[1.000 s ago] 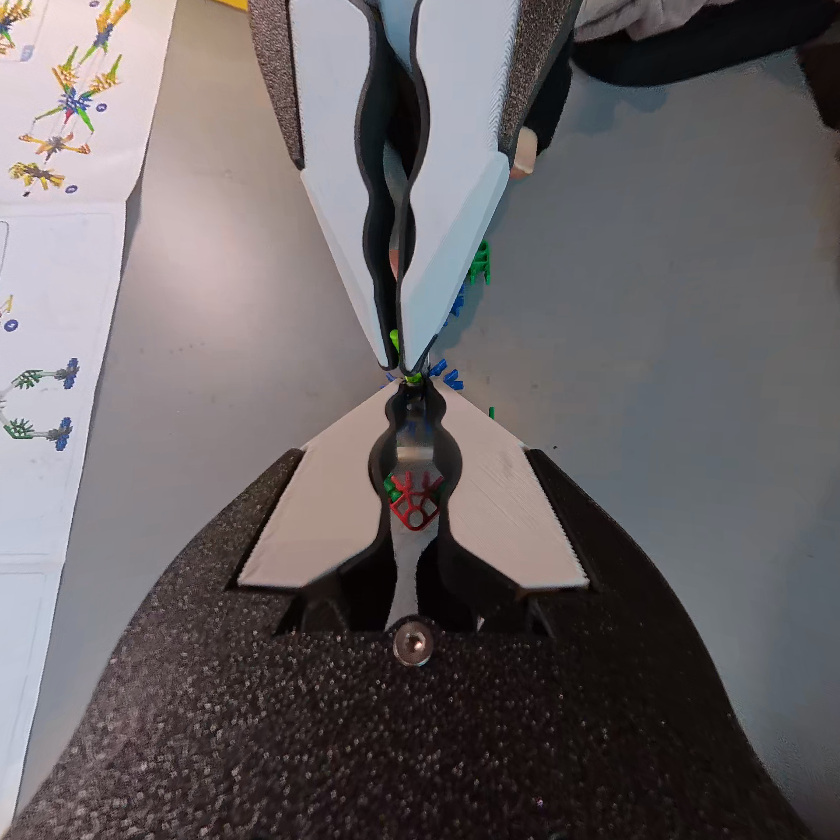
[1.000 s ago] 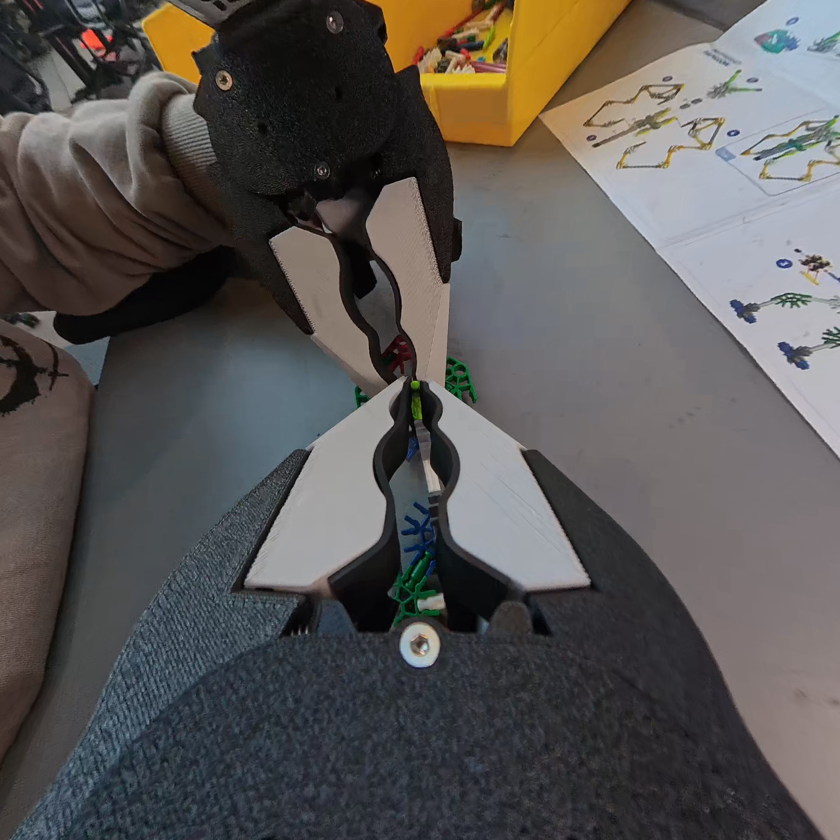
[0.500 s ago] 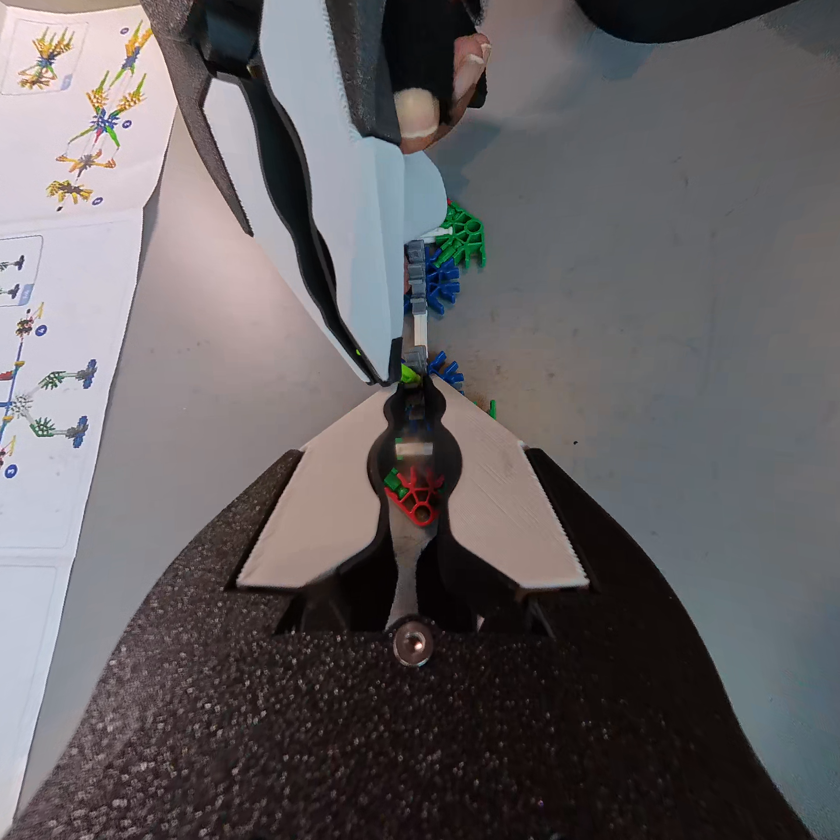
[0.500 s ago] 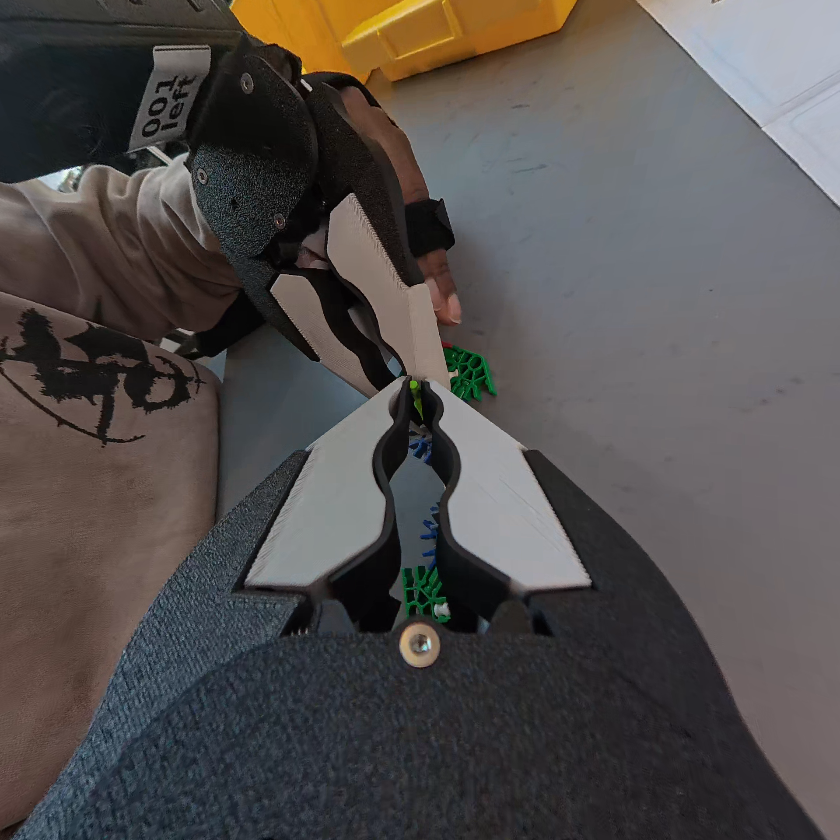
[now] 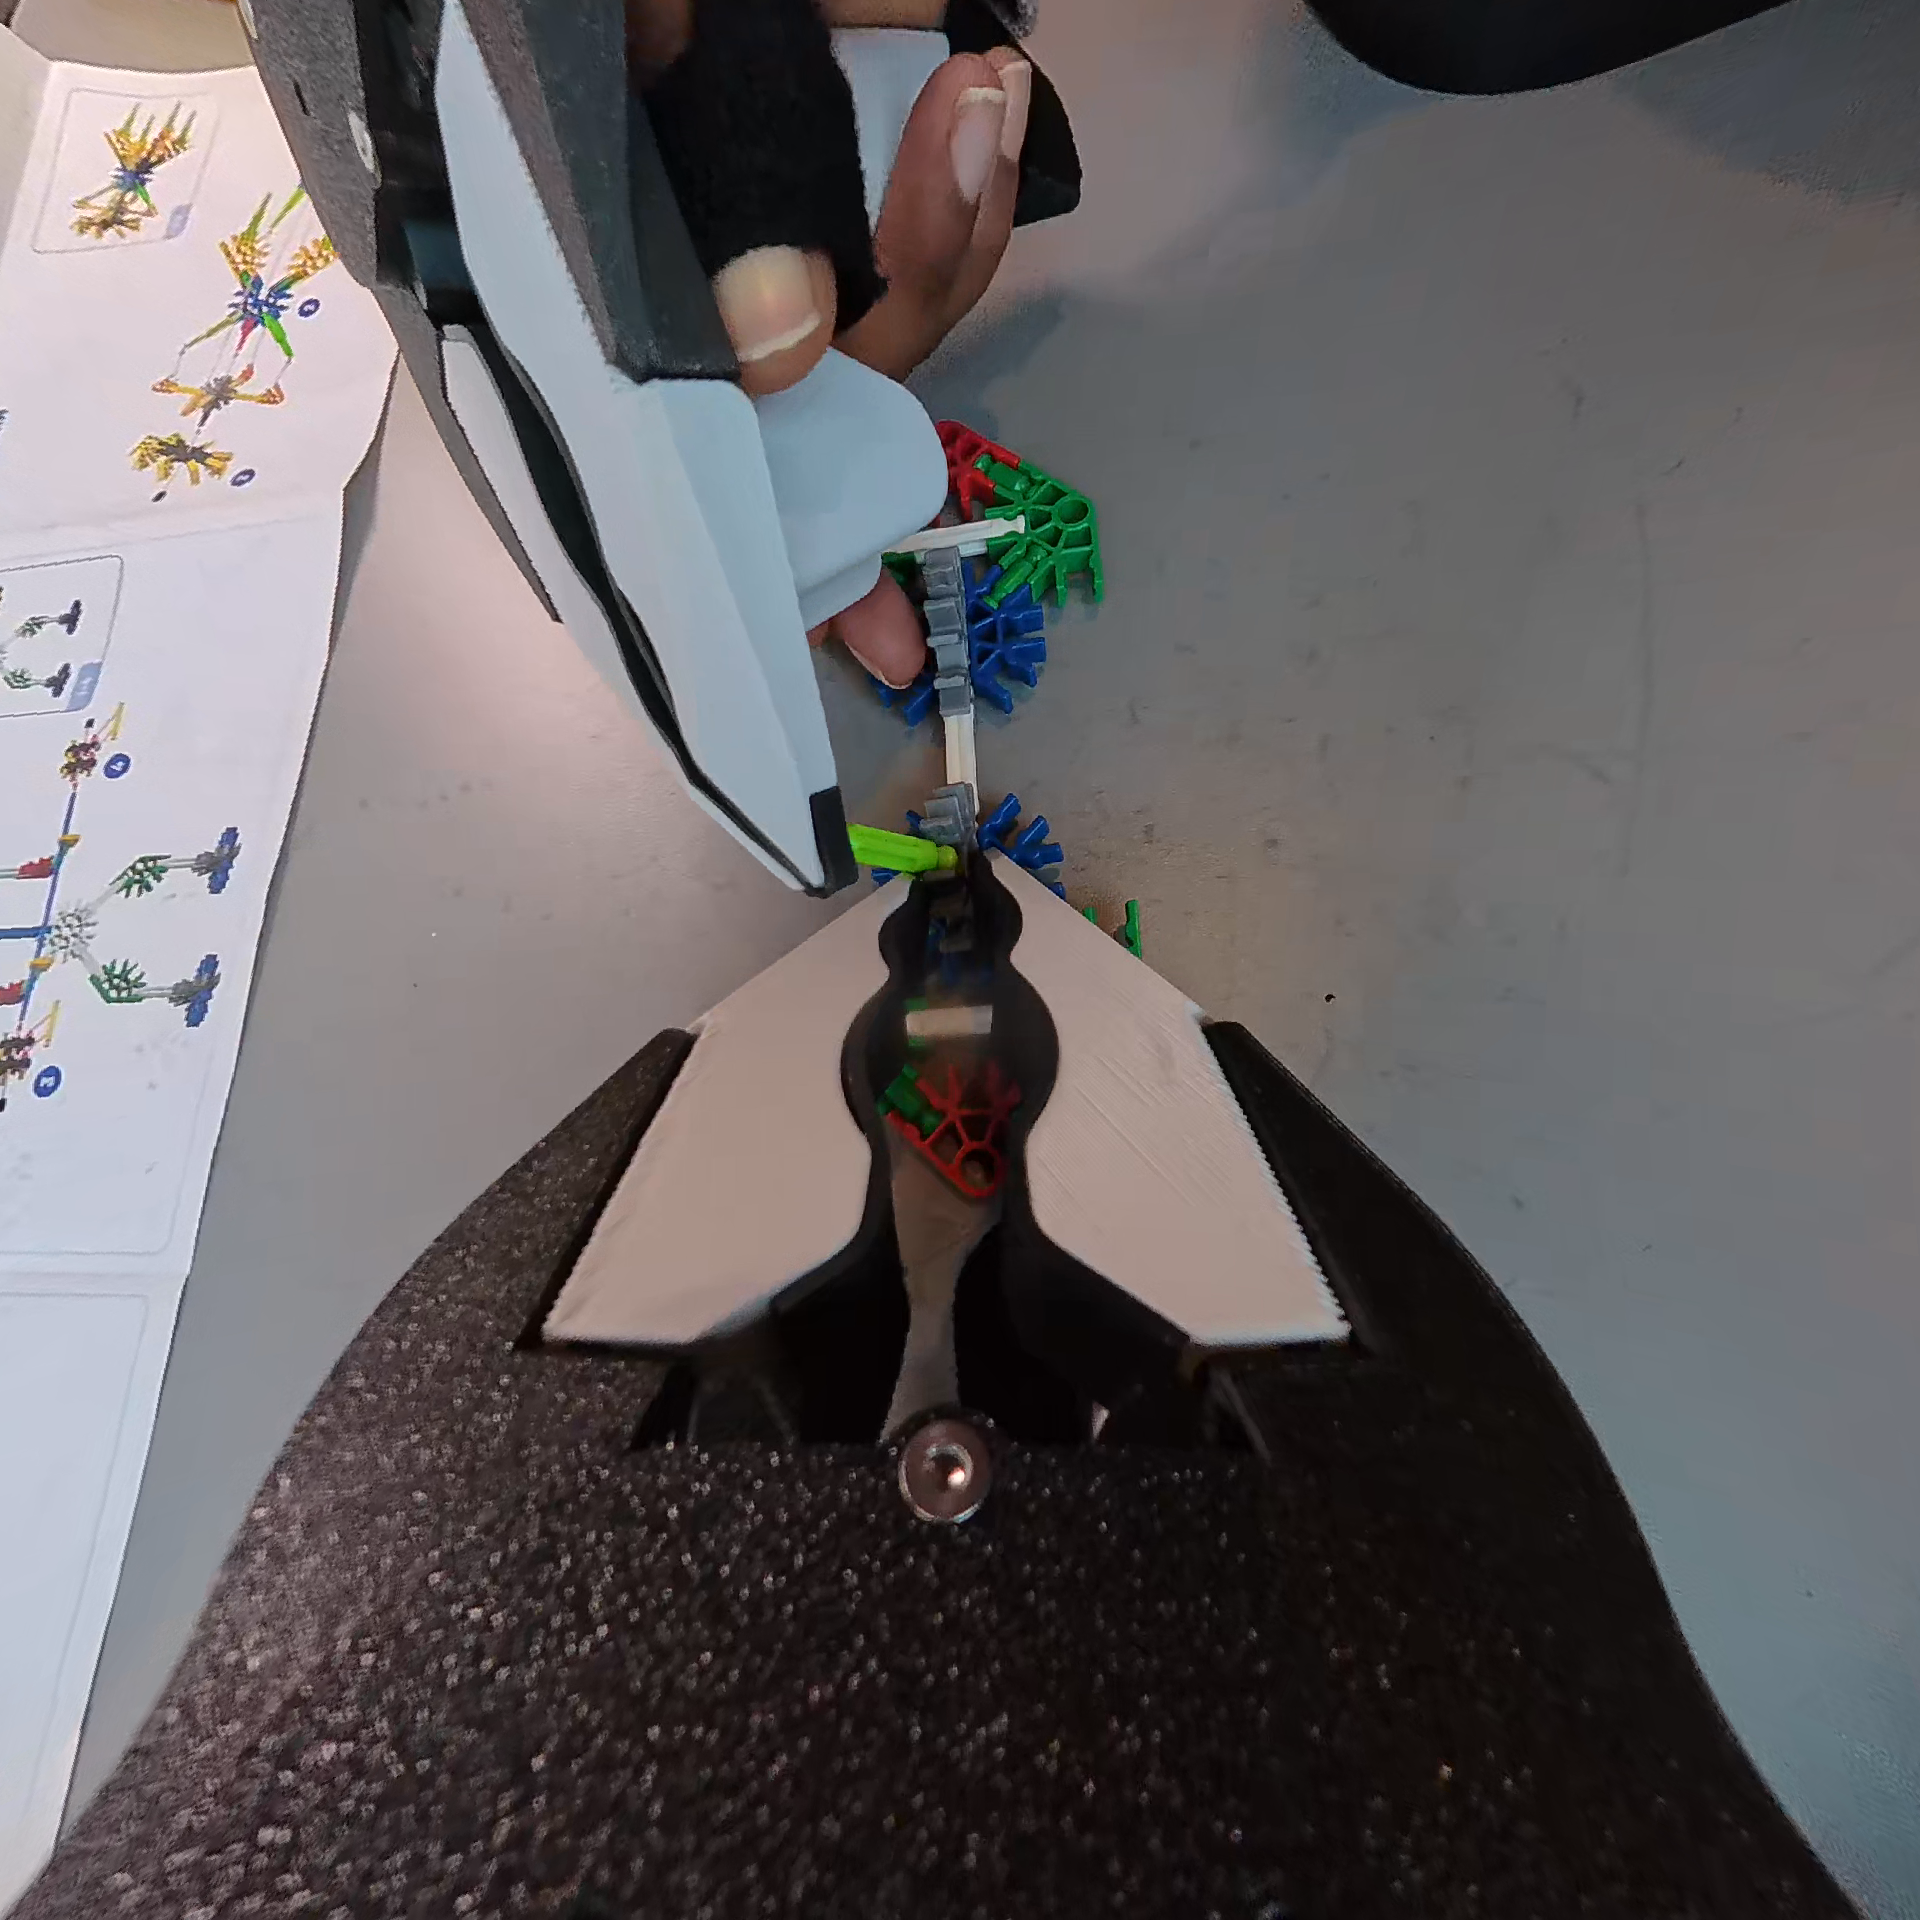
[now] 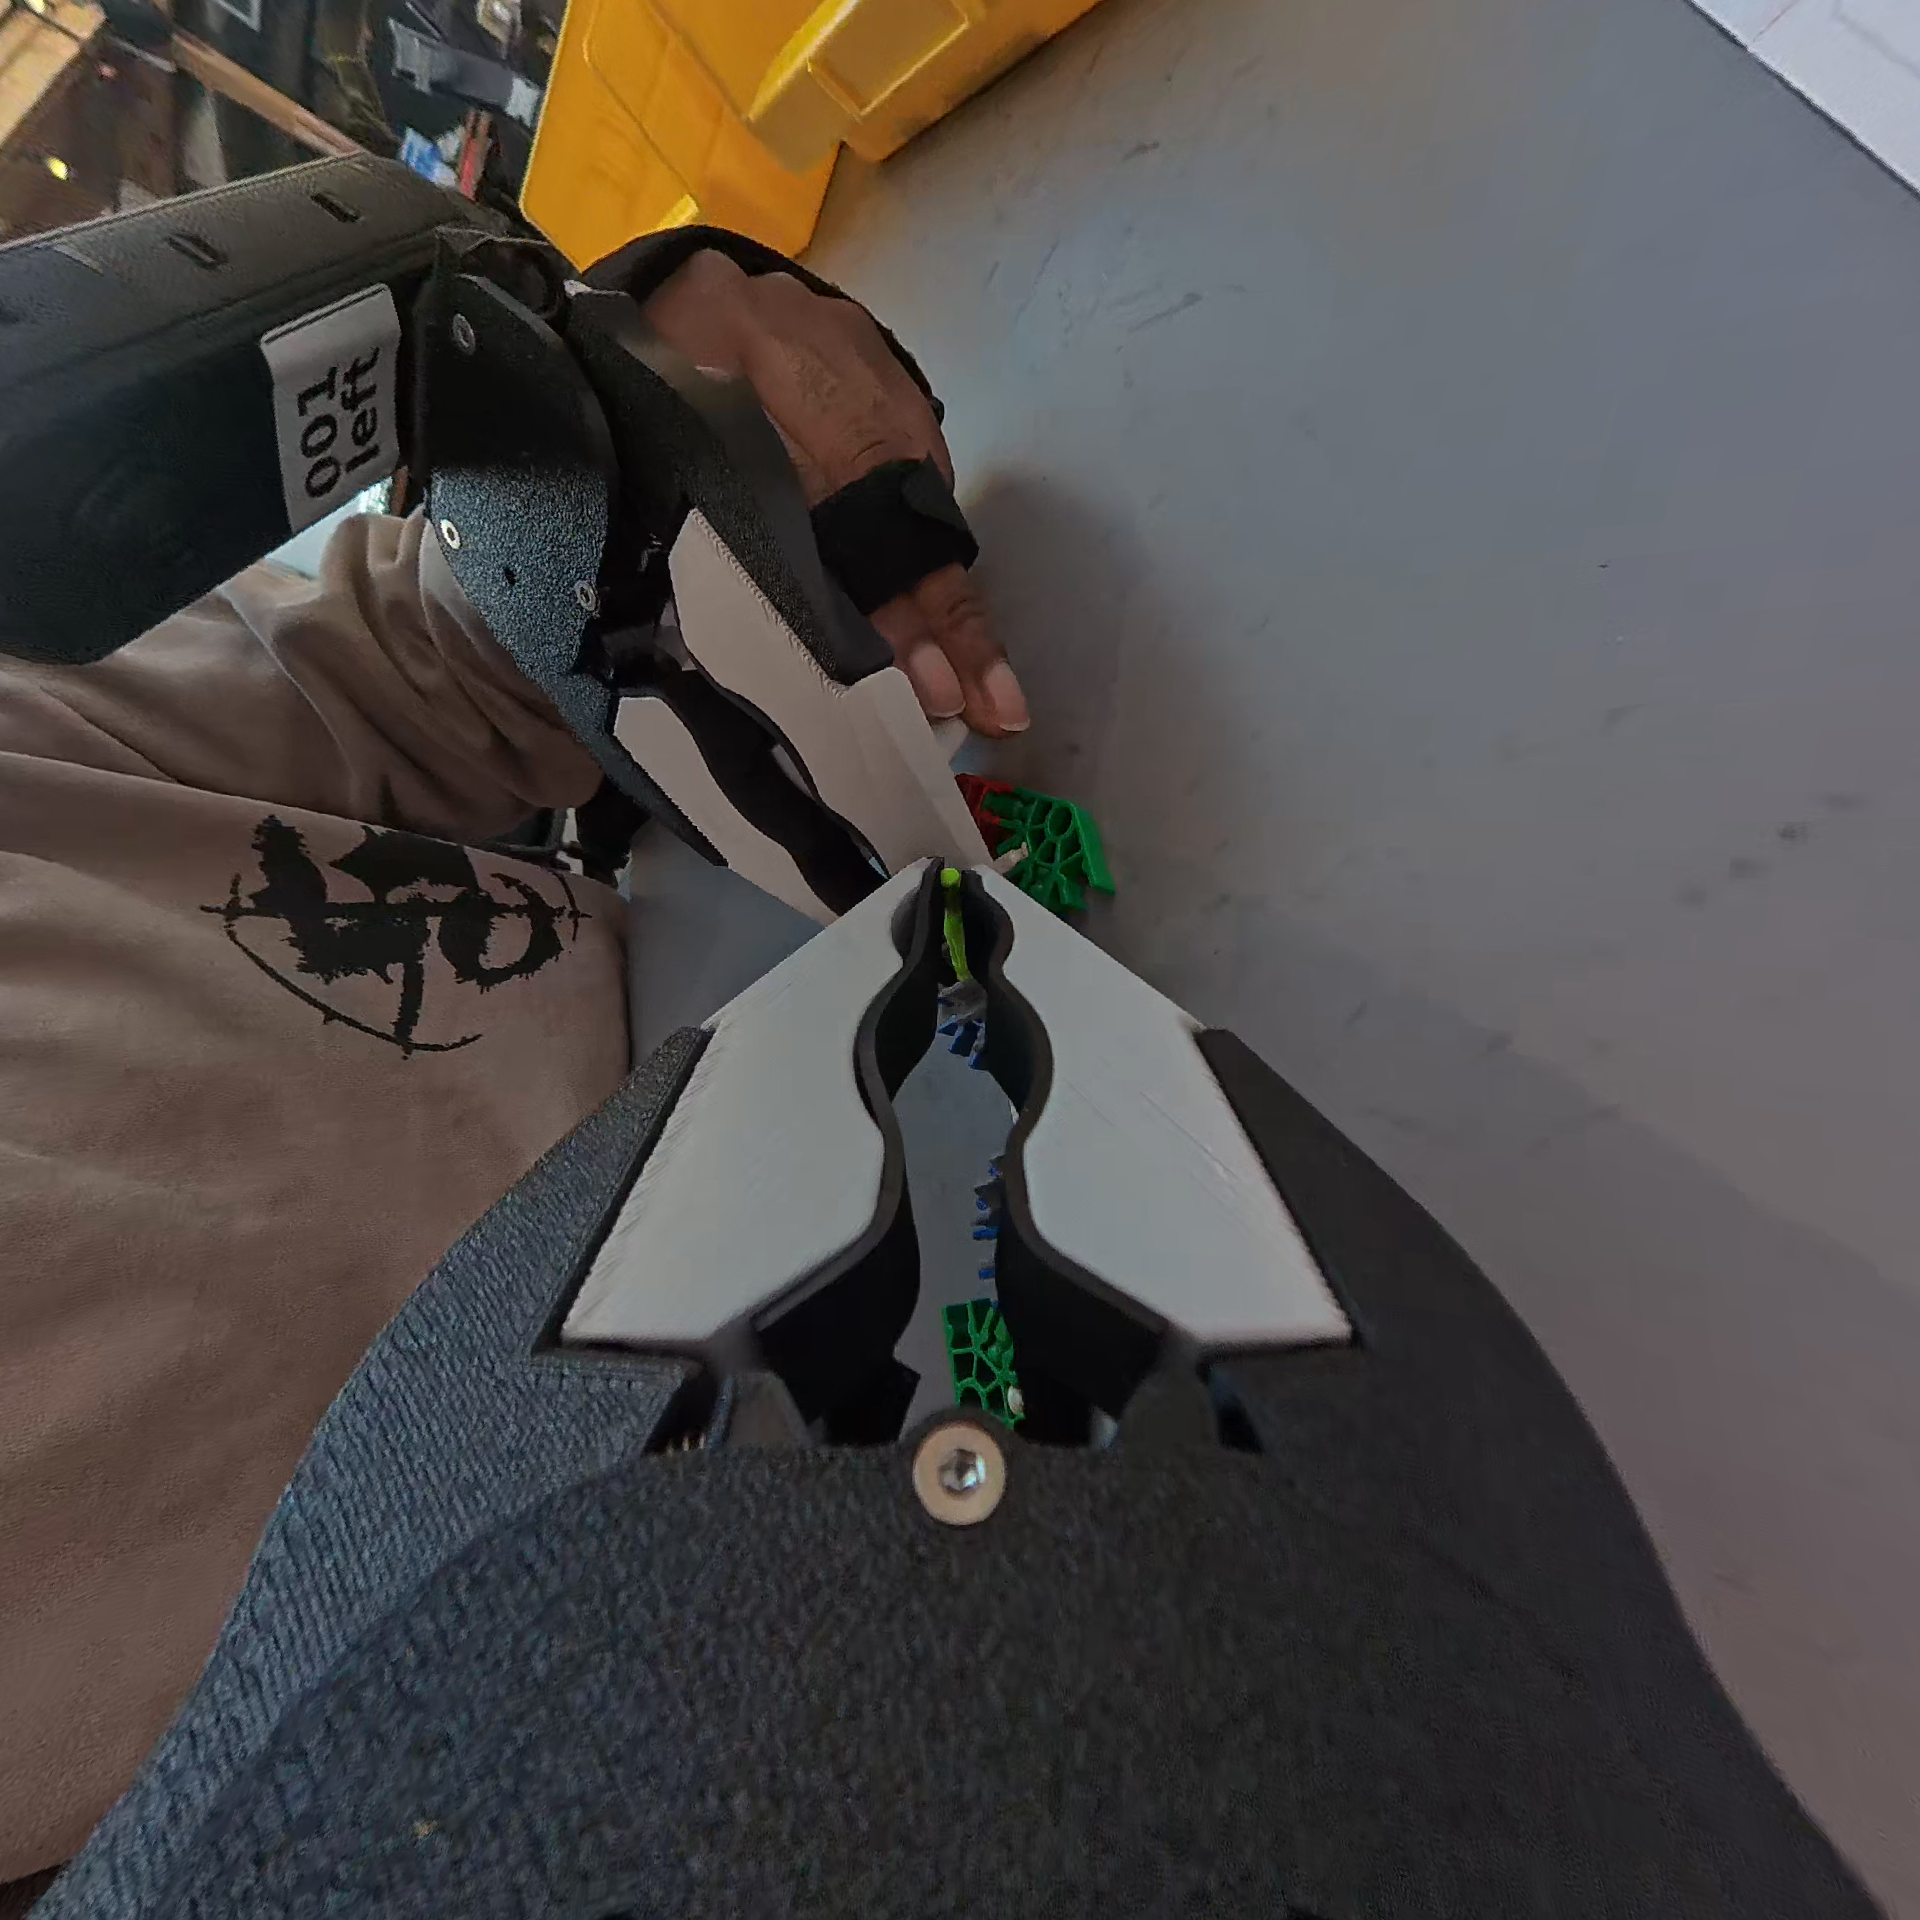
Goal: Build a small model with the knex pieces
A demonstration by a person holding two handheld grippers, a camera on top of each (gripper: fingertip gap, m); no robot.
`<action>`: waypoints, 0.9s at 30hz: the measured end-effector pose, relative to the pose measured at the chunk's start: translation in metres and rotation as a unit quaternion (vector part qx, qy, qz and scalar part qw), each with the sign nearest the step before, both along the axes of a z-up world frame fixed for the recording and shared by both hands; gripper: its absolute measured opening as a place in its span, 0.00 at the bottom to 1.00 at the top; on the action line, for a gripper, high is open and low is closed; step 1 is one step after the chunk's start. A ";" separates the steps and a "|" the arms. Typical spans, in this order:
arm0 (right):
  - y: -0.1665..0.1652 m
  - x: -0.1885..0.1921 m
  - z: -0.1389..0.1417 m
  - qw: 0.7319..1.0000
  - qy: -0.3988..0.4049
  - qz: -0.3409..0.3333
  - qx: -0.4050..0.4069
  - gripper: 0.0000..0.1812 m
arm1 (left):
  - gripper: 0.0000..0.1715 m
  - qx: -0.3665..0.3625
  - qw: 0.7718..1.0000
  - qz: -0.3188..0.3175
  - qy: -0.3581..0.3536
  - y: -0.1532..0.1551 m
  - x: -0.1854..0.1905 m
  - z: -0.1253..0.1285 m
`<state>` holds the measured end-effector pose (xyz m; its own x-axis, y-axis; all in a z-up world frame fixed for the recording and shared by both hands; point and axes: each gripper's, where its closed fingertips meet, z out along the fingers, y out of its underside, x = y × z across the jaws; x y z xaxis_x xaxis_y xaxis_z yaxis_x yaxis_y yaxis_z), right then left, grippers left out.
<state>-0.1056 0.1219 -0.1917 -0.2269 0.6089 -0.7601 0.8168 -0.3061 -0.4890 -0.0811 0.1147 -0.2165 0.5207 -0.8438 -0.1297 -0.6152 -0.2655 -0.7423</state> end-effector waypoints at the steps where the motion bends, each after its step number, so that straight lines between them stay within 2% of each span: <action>1: 0.000 -0.001 -0.001 1.000 -0.006 0.000 -0.001 0.01 | 0.04 0.000 1.000 0.000 0.001 0.000 0.000 0.000; 8: 0.003 -0.008 -0.008 0.994 -0.071 -0.037 -0.075 0.00 | 0.03 0.012 1.000 -0.004 0.022 0.000 -0.002 0.000; 12: 0.004 -0.008 -0.010 0.995 -0.083 -0.040 -0.048 0.01 | 0.03 0.018 0.999 -0.006 0.030 0.000 -0.002 0.000; 14: 0.004 -0.008 -0.011 0.993 -0.085 -0.053 -0.056 0.01 | 0.03 0.025 0.999 -0.010 0.037 0.000 -0.003 0.000; 18: 0.009 -0.007 -0.011 0.993 -0.075 -0.092 -0.015 0.01 | 0.03 0.042 0.998 -0.008 0.053 0.001 -0.004 0.000; 23: 0.012 0.011 -0.011 0.988 -0.058 -0.139 0.046 0.01 | 0.05 0.045 0.998 -0.004 0.048 0.000 0.009 0.000; 27: 0.013 0.021 -0.011 0.986 -0.051 -0.155 0.044 0.01 | 0.05 0.041 0.998 -0.009 0.040 -0.001 0.017 0.000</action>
<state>-0.0842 0.1350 -0.2030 0.0555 0.7020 -0.7100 0.7372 -0.5084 -0.4450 -0.0644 0.1140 -0.2162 0.4909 -0.8375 -0.2399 -0.6773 -0.1937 -0.7097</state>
